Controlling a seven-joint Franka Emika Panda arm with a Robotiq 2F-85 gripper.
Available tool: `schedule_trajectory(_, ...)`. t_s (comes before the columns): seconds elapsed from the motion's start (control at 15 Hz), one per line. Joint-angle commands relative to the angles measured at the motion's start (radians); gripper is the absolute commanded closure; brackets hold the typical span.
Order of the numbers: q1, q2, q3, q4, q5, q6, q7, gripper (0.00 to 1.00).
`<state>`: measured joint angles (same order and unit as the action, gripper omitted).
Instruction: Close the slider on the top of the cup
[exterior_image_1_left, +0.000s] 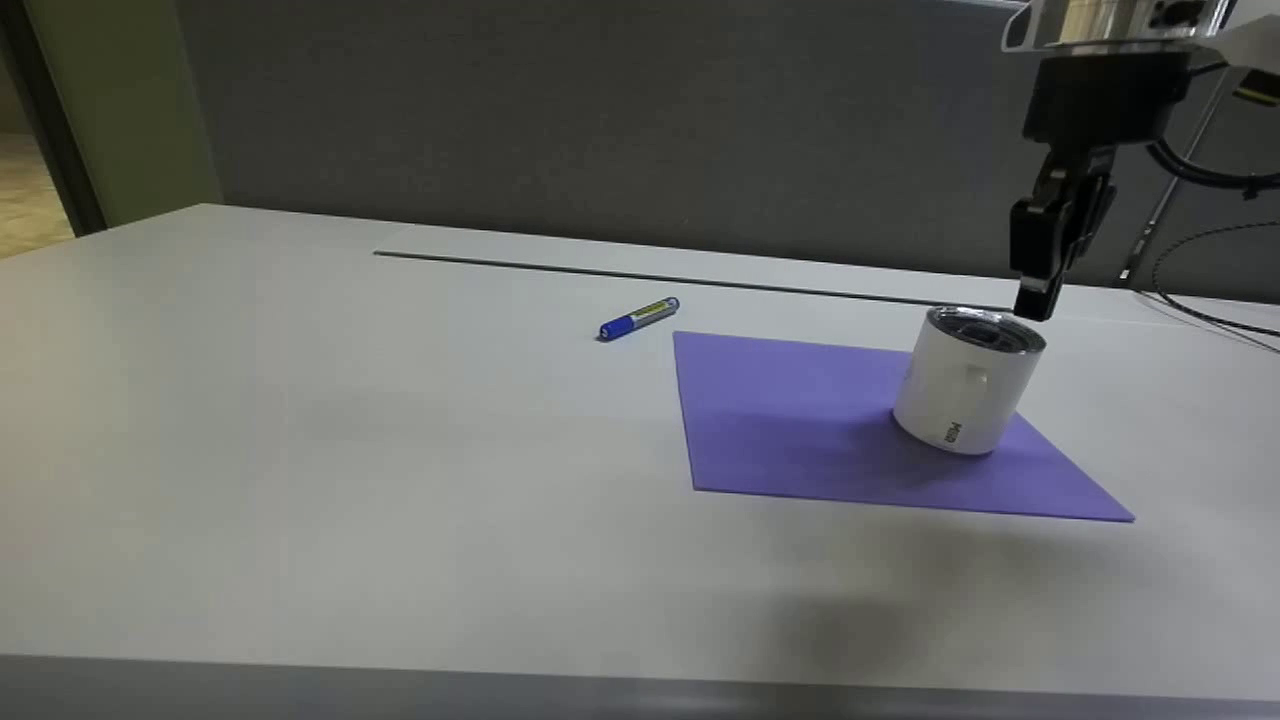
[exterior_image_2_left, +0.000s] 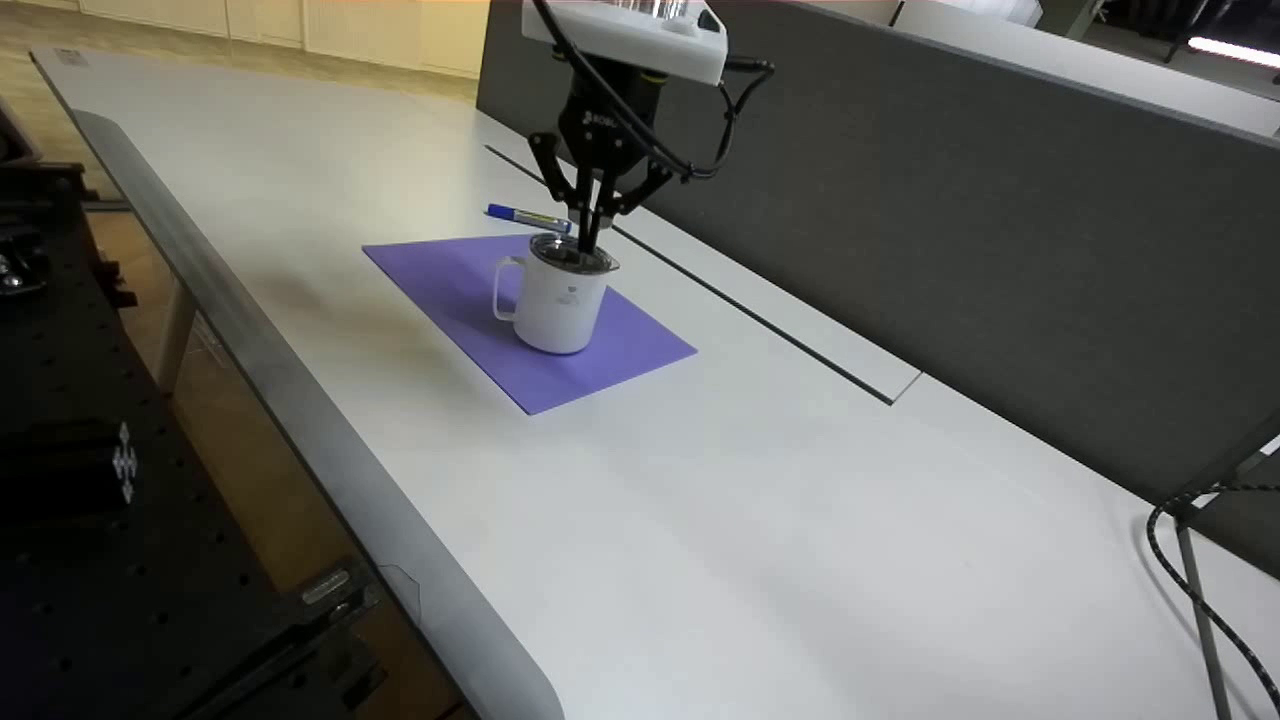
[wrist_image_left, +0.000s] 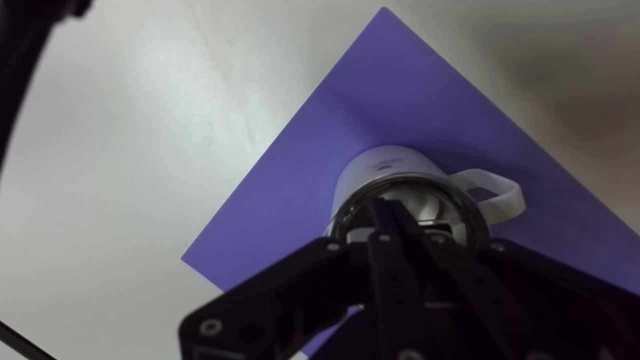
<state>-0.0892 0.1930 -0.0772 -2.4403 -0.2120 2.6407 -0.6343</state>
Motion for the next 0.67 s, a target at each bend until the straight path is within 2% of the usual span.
schedule_trajectory(0.0, -0.005, 0.018, -0.016, -0.023, -0.096, 0.113, 0.049, 1.0)
schedule_trajectory(0.6, -0.013, 0.066, -0.007, -0.019, -0.11, 0.235, 0.045, 1.0)
